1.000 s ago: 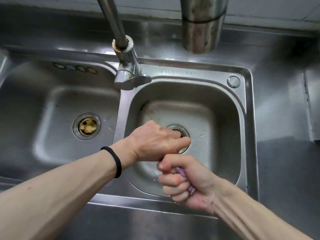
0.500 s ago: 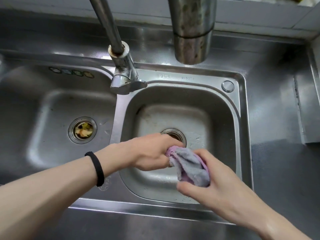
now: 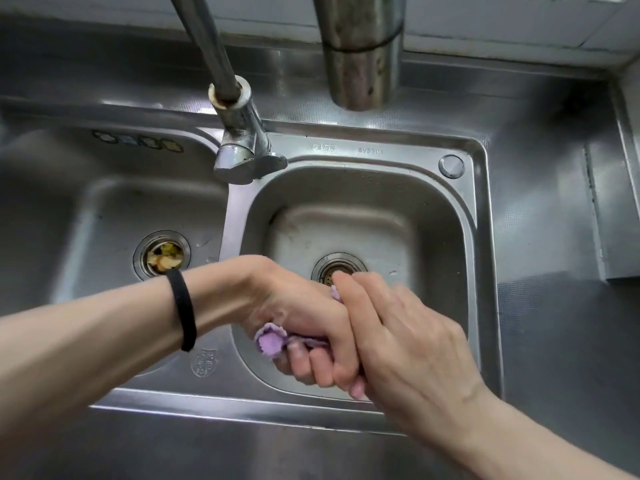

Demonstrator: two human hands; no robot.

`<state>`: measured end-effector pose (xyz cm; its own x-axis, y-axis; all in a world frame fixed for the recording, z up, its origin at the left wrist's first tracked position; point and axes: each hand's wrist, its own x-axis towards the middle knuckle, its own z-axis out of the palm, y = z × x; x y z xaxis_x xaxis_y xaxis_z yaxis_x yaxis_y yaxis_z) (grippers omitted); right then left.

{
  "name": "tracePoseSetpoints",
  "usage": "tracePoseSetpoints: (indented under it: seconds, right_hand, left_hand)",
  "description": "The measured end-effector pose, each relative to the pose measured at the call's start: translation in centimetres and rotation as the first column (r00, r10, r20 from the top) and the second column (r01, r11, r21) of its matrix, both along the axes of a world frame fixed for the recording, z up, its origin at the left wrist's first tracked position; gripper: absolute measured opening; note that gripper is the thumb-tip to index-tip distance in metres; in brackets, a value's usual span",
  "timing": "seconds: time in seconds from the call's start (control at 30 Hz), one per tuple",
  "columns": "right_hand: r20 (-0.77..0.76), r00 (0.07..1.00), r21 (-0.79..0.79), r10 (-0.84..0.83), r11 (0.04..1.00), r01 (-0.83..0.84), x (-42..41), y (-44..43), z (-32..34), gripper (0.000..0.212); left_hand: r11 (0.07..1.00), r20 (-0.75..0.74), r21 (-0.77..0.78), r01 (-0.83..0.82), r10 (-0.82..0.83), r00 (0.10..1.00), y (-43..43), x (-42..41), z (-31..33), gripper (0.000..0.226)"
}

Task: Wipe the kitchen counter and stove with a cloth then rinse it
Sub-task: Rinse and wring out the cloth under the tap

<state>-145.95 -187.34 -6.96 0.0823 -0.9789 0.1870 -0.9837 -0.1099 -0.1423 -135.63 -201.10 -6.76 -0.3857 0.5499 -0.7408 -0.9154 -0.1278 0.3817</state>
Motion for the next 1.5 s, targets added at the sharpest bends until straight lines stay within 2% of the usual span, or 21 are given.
tracePoseSetpoints:
  seconds: [0.1,0.2,0.23,0.3,0.33,0.37,0.43,0.5,0.6,0.67,0.73,0.8,0.93,1.13,1.23,1.33,1.43,1.5]
  right_hand:
    - [-0.058,0.998,0.130,-0.040,0.990,0.047,-0.8,-1.3,-0.8,0.022]
    - [-0.131,0.989,0.446,-0.071,0.887,0.122,-1.0,-2.9,-0.7,0.034]
    - [-0.137,0.986,0.517,-0.092,0.842,0.150,-0.9,-3.2,-0.8,0.029]
    - [-0.040,0.978,0.600,-0.206,0.777,0.189,-0.9,-3.4,-1.2,0.021]
    - [0.026,0.962,0.628,-0.270,0.754,0.194,-0.9,-3.3,-1.4,0.019]
    - [0.117,0.933,0.672,-0.340,0.719,0.178,-0.8,-3.2,-1.3,0.015]
    - [0.332,0.808,0.760,-0.487,0.645,0.076,-0.6,-3.3,-0.6,0.005]
    - [0.488,0.580,0.809,-0.652,0.587,-0.021,-0.1,-3.4,0.2,0.020]
    - [0.489,0.230,0.871,-0.841,0.455,-0.185,0.9,-2.8,1.0,0.036]
    - [0.459,0.109,0.864,-0.882,0.414,-0.287,1.2,-2.6,1.2,0.035]
    - [0.448,0.077,0.855,-0.891,0.402,-0.327,1.1,-2.8,1.2,0.036]
    - [0.447,0.072,0.850,-0.892,0.398,-0.344,0.6,-3.1,1.4,0.037]
    - [0.418,0.008,0.856,-0.909,0.391,-0.337,-0.7,-3.6,2.0,0.041]
    - [0.448,-0.046,0.850,-0.893,0.441,-0.287,-1.0,-3.3,2.5,0.037]
    - [0.405,-0.140,0.873,-0.903,0.428,-0.232,-0.1,-3.4,2.1,0.044]
    - [0.384,-0.250,0.871,-0.889,0.438,-0.222,0.6,-4.0,2.0,0.052]
    - [0.381,-0.348,0.858,-0.857,0.468,-0.211,1.2,-4.5,2.1,0.052]
    - [0.376,-0.388,0.853,-0.842,0.478,-0.210,1.6,-4.6,2.2,0.051]
  left_hand:
    - [0.955,-0.057,-0.291,0.060,-0.080,0.995,-0.2,-0.4,0.2,0.029]
    - [0.810,-0.134,-0.587,-0.006,-0.090,0.987,0.5,-0.6,-0.4,0.042]
    - [0.707,-0.185,-0.708,0.007,-0.195,0.963,0.7,-0.5,-0.7,0.040]
    - [0.369,-0.164,-0.929,0.033,-0.490,0.856,0.8,-0.1,-1.3,0.030]
    - [0.213,-0.120,-0.977,0.011,-0.592,0.797,0.8,0.1,-1.6,0.027]
    - [0.115,-0.112,-0.992,-0.048,-0.658,0.745,0.7,0.4,-1.9,0.025]
    - [0.034,-0.136,-0.985,-0.169,-0.754,0.642,0.2,0.7,-2.2,0.021]
    - [0.032,-0.163,-0.968,-0.249,-0.836,0.524,-0.4,0.7,-2.3,0.024]
    - [0.079,-0.204,-0.951,-0.300,-0.887,0.414,-1.2,0.9,-2.3,0.025]
    - [0.096,-0.237,-0.917,-0.387,-0.911,0.338,-1.7,1.1,-2.2,0.022]
    - [0.117,-0.275,-0.858,-0.500,-0.927,0.255,-2.3,1.2,-2.0,0.024]
    - [0.129,-0.320,-0.791,-0.599,-0.921,0.224,-2.6,1.0,-2.3,0.028]
    - [0.043,-0.354,-0.736,-0.675,-0.875,0.330,-2.4,0.3,-2.0,0.012]
    - [0.009,-0.299,-0.830,-0.558,-0.851,0.431,-2.0,-0.2,-1.9,0.026]
    - [-0.018,-0.266,-0.849,-0.529,-0.849,0.456,-2.3,-0.6,-2.0,0.022]
    - [-0.089,-0.173,-0.896,-0.435,-0.833,0.526,-2.7,-1.3,-1.9,0.017]
    - [-0.161,-0.067,-0.927,-0.340,-0.819,0.570,-2.7,-1.7,-1.8,0.020]
    - [-0.169,-0.053,-0.933,-0.319,-0.809,0.586,-2.7,-1.7,-1.8,0.018]
